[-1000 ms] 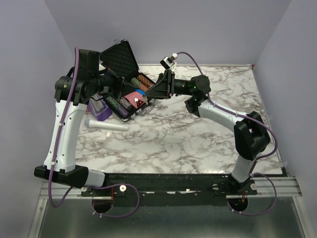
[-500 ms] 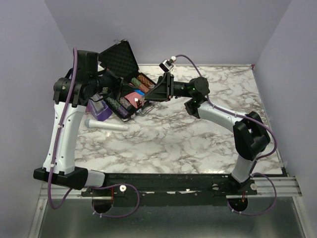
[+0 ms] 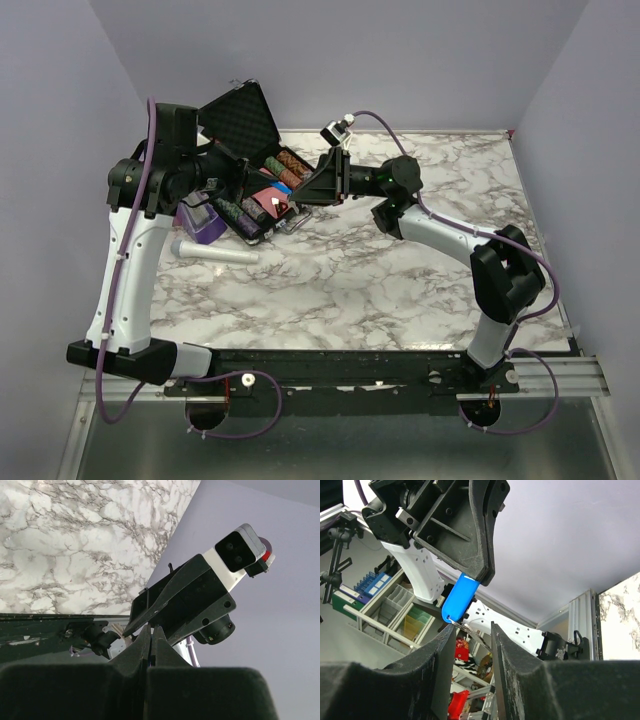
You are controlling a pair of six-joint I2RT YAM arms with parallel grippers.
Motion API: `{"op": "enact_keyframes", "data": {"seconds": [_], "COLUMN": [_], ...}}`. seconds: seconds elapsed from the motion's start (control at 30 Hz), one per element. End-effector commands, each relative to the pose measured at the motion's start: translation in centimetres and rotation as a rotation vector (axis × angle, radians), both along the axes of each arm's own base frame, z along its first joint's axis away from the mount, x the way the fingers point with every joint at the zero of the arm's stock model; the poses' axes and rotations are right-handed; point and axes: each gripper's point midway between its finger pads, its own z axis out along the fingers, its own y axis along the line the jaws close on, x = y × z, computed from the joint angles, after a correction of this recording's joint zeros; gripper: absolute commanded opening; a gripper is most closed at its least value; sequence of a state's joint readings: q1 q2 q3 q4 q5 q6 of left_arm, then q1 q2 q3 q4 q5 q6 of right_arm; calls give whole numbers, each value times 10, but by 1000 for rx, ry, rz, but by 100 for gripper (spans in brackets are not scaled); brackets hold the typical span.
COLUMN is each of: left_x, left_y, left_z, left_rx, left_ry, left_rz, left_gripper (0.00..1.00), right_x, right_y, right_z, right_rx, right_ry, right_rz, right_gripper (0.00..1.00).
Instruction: Remove the keys from the keyring
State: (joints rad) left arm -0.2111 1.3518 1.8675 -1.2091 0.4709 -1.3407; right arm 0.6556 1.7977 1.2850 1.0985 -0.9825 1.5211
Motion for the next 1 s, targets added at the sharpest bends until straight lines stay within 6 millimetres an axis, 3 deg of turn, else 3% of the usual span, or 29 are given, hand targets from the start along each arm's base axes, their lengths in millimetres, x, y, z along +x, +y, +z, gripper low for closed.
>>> {"op": "enact_keyframes", "data": {"seconds": [0.0,0.57,0.97], "left_x": [-4,-5,-8], "left_y": [3,5,6], "left_z": [9,4,2], "left_rx": [-33,-26,-25], "left_ry": [0,5,6], "left_rz": [40,55,60], "left_gripper": [0,0,0], "right_x": [-14,-20,-24], "right_y": [-3,-4,-7], "right_z": [7,11,10], "right_rx": [12,18,16], "right_ry": [-39,-48,-47], "right_rz": [33,46,54], "right_gripper": [41,34,18]}}
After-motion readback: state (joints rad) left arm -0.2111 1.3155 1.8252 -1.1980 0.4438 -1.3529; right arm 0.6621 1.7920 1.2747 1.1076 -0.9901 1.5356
